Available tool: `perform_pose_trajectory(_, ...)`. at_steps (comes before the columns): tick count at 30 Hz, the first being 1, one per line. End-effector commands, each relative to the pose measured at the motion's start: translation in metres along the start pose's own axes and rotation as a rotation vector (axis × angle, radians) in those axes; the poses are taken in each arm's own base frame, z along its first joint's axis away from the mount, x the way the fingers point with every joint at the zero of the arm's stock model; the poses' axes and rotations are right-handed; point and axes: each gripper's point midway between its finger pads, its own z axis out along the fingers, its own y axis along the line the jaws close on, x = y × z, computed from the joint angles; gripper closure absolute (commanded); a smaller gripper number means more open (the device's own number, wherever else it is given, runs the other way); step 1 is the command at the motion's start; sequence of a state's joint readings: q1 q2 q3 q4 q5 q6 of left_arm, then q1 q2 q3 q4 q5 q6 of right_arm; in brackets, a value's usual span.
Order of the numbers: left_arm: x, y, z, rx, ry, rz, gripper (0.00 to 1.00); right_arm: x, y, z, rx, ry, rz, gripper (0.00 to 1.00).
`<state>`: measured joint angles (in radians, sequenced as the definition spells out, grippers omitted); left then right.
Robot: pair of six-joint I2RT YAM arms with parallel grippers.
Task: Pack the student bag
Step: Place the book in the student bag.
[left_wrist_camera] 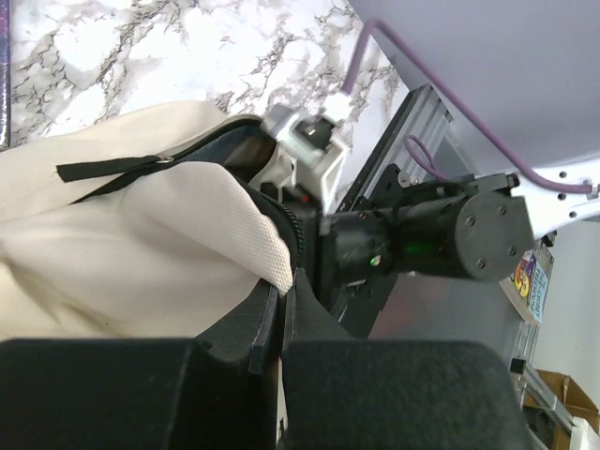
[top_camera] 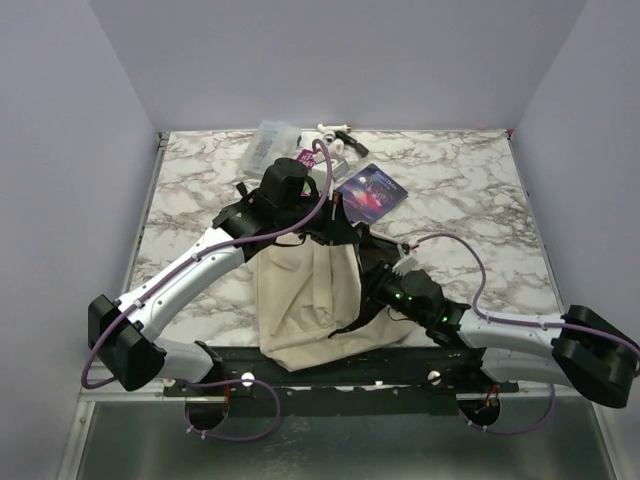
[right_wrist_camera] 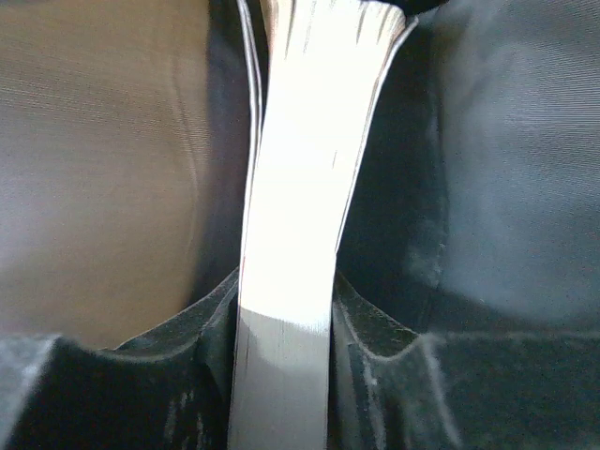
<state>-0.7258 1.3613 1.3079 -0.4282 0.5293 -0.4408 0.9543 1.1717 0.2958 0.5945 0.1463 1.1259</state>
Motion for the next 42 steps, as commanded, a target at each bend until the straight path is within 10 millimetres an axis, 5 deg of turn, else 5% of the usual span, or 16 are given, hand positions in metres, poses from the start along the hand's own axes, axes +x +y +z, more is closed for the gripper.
perform_pose_trajectory(1, -0.018, -0.012, -0.022, 0.045, -0.122, 0.066, 1.0, -0.034, 0.025, -0.013, -0.076, -0.14, 0.016, 0.63)
perform_pose_trajectory(4, -0.017, -0.012, -0.027, 0.056, -0.132, 0.064, 1.0, -0.022, 0.035, -0.009, -0.119, -0.076, 0.003, 0.76)
perform_pose_trajectory(6, -0.018, -0.015, -0.027, 0.07, -0.135, 0.059, 1.0, -0.017, 0.039, -0.005, -0.155, -0.056, 0.027, 0.99)
perform_pose_trajectory(11, -0.023, -0.023, -0.024, 0.116, -0.135, 0.044, 1.0, -0.004, 0.069, 0.013, -0.235, -0.122, 0.02, 1.0)
perform_pose_trajectory(15, -0.027, -0.015, -0.025, 0.068, -0.152, 0.051, 1.0, 0.008, 0.068, 0.032, -0.196, -0.19, 0.009, 1.0)
perform_pose_trajectory(17, -0.027, -0.011, -0.027, 0.062, -0.157, 0.056, 1.0, 0.017, 0.051, 0.036, -0.131, -0.154, -0.016, 0.85)
perform_pose_trajectory(20, -0.025, -0.009, -0.032, 0.061, -0.161, 0.065, 1.0, 0.017, 0.03, 0.026, 0.014, -0.098, -0.071, 0.3)
perform_pose_trajectory(23, -0.02, -0.002, -0.035, 0.048, -0.157, 0.063, 1.0, 0.006, 0.028, 0.011, 0.046, -0.009, -0.157, 0.11)
perform_pose_trajectory(28, -0.015, 0.002, -0.041, 0.045, -0.148, 0.05, 1.0, -0.002, 0.044, -0.011, -0.033, 0.121, -0.155, 0.07)
perform_pose_trajectory(34, -0.015, -0.008, -0.044, 0.085, -0.139, 0.046, 1.0, 0.015, 0.076, -0.013, -0.157, 0.308, -0.2, 0.14)
perform_pose_trajectory(38, -0.017, -0.011, -0.044, 0.093, -0.137, 0.047, 1.0, 0.022, 0.073, -0.006, -0.15, 0.351, -0.202, 0.2)
perform_pose_trajectory(42, -0.014, -0.009, -0.045, 0.088, -0.131, 0.051, 1.0, 0.013, 0.045, -0.001, 0.013, 0.326, -0.262, 0.19)
